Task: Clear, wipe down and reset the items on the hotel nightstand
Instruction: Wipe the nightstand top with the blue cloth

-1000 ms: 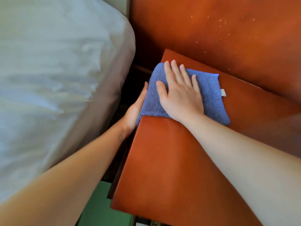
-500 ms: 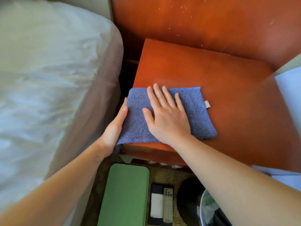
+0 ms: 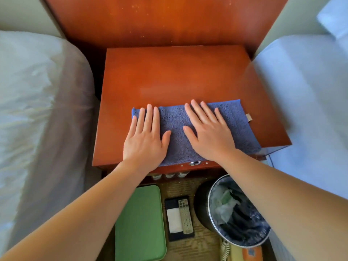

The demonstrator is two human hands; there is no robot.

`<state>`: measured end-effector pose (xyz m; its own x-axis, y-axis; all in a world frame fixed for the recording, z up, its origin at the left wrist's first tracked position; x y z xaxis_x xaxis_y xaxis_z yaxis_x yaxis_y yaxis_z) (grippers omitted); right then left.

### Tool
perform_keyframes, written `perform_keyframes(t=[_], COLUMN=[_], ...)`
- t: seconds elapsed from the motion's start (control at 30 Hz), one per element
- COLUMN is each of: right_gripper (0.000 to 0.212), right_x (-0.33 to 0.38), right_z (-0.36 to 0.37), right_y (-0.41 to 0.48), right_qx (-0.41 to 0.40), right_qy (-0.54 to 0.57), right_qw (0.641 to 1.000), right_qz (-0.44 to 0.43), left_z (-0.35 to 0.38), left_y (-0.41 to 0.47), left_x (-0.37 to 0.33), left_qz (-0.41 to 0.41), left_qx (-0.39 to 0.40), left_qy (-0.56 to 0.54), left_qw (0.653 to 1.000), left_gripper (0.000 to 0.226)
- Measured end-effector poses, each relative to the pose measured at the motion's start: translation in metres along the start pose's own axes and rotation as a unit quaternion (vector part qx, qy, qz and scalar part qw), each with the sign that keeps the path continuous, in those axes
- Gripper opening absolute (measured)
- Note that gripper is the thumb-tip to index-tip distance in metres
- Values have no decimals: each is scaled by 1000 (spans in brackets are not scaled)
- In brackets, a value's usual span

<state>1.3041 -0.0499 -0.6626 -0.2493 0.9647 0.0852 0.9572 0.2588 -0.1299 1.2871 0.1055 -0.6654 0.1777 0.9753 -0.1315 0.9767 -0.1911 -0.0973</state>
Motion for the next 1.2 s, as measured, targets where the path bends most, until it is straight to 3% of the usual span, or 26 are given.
perform_keyframes(t=[0.4,0.53,0.67,0.73,0.8,0.87,0.97,1.1,1.2], right_gripper=[65,67,70,82,97,94,76,89,79], right_x=[-175,-193,-196,-201,-213,-220,-223,-227,-232], right_z=[-12,-8,-11,-10,-4,5,16,28,29], right_y=[-32,-34,-35,-38,-45,-51,-44,-21,3], right_qx=[-10,-17,-48,-20,16,55,86,96,91], right_qy=[7,76,178,245,305,346,410,496,536], right_qw=[997,995,980,963,927,892,860,821,802], right_qz=[70,66,68,114,216,285,293,267,246], left_z=[13,14,22,21,20,21,21,20,17], left_y=[68,82,82,81,82,83,90,110,133], left_x=[-169,-219,-222,-219,-221,-222,-219,-219,-215], left_qz=[64,119,113,104,102,104,115,135,135], left_qx=[34,33,40,44,43,47,52,63,63], left_qy=[28,1,9,6,6,19,35,51,60], left_qw=[997,992,993,994,994,993,991,988,987], left_gripper=[79,76,71,71,70,70,69,69,70])
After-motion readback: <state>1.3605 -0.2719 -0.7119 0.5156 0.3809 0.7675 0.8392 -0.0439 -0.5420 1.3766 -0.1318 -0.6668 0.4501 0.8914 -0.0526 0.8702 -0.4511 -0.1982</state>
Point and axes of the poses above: each hand's wrist, its own y-axis towards the middle knuckle, its own z-axis out of the palm, x = y × z, the point moved 8 cm from there along y, towards the middle knuckle, and after that the axes turned 6 degrees about x, right-handed, at the moved point
